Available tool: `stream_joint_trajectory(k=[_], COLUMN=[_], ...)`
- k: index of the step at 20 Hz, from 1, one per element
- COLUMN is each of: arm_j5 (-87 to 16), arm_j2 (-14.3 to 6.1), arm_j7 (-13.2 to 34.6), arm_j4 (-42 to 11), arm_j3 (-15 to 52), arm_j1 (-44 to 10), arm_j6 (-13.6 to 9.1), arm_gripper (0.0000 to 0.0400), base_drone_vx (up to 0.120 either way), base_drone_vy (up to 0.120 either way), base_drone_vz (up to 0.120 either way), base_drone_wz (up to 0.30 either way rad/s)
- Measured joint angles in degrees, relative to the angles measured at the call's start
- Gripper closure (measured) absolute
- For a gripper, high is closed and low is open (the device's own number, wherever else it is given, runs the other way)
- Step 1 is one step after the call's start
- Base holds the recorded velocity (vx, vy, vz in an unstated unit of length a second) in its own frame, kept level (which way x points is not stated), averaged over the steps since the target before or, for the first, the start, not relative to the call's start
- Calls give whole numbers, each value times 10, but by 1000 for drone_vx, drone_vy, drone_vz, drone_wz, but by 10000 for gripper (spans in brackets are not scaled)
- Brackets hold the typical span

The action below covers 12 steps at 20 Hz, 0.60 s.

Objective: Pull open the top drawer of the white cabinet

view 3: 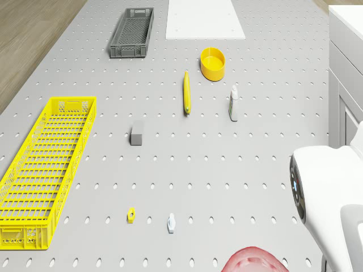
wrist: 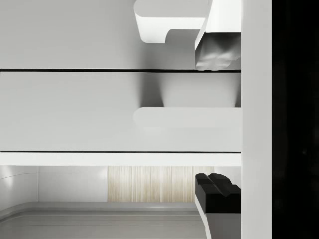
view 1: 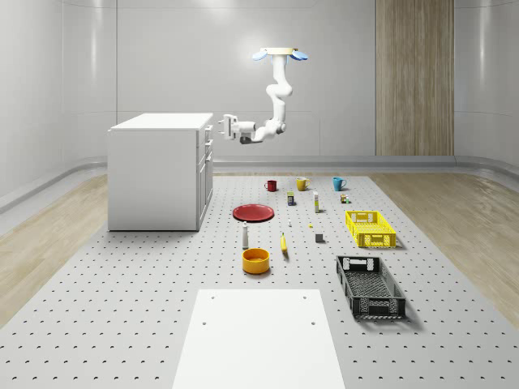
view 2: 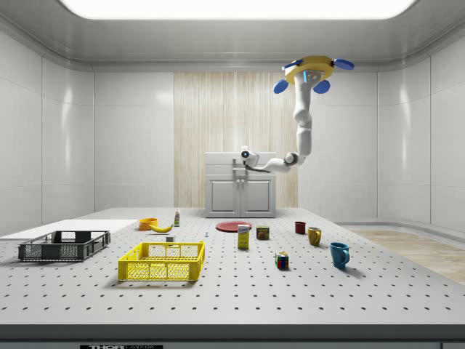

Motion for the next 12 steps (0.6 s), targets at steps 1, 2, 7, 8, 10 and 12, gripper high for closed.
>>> stream_joint_trajectory(k=[1, 2, 7, 8, 10, 12], arm_j5=[1, 1, 3, 3, 3, 2], arm_j2=[4, 8, 26, 29, 36, 41], arm_j7=[0, 0, 0, 0, 0, 0], arm_j4=[5, 9, 31, 35, 43, 50], arm_j3=[3, 6, 27, 33, 43, 52], arm_j1=[0, 0, -6, -9, -13, -16], arm_j6=[4, 7, 23, 26, 31, 35], arm_gripper=[95, 95, 95, 95, 95, 95], base_drone_vx=[0, 0, 0, 0, 0, 0], base_drone_vy=[0, 0, 0, 0, 0, 0], base_drone_vz=[0, 0, 0, 0, 0, 0], base_drone_wz=[0, 0, 0, 0, 0, 0])
